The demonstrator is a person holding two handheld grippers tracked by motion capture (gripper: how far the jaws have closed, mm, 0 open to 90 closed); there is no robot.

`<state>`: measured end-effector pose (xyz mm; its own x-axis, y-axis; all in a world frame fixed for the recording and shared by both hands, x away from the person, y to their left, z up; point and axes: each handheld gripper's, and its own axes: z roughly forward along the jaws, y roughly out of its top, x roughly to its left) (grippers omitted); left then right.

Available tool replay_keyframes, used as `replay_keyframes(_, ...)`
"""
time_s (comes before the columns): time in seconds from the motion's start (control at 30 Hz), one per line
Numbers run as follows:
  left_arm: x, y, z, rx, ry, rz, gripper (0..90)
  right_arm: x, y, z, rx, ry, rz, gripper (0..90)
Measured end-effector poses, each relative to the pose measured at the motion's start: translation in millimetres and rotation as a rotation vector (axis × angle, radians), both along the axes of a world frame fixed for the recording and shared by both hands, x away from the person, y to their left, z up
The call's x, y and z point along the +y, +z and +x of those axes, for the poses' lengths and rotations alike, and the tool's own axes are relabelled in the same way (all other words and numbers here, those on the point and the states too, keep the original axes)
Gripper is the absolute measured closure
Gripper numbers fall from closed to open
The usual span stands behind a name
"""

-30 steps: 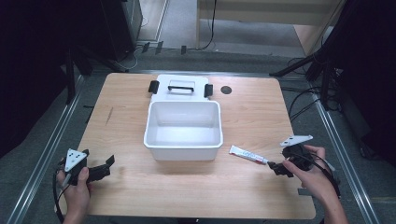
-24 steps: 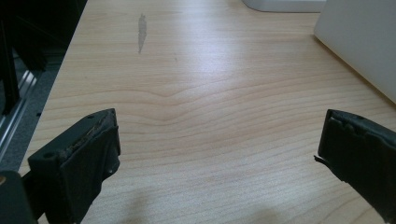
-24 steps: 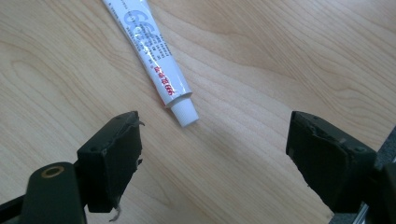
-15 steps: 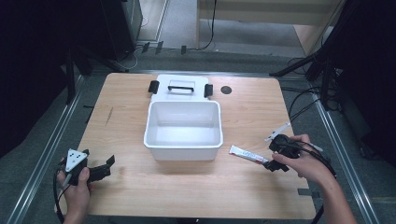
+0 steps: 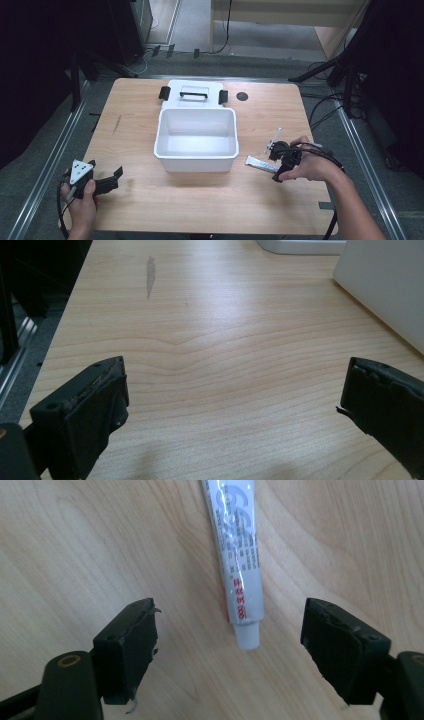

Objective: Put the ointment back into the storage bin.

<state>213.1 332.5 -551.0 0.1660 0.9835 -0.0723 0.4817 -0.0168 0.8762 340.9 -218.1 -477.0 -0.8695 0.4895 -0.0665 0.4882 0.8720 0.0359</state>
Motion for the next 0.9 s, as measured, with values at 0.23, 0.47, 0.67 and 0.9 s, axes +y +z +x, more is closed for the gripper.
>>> replay_keyframes(0.23, 0.5, -0.1, -0.1, -0.003, -0.002, -0.005, 0.0, 19.7, -6.9, 10.6, 0.028, 0.038, -0.082, 43.0)
replay_keyframes(0.47, 0.7, -0.2, -0.1, -0.002, -0.004, -0.009, 0.0, 23.7, -16.5, 21.4, 0.075, 0.034, -0.105, 56.8)
replay_keyframes(0.67, 0.7, -0.2, 0.2, 0.001, -0.005, -0.006, 0.0, 23.7, -19.0, 27.0, 0.070, 0.042, -0.098, 59.0)
replay_keyframes(0.9, 0.6, -0.1, 0.4, 0.004, -0.011, -0.004, 0.0, 25.4, -24.3, 30.1, 0.078, 0.055, -0.102, 62.2)
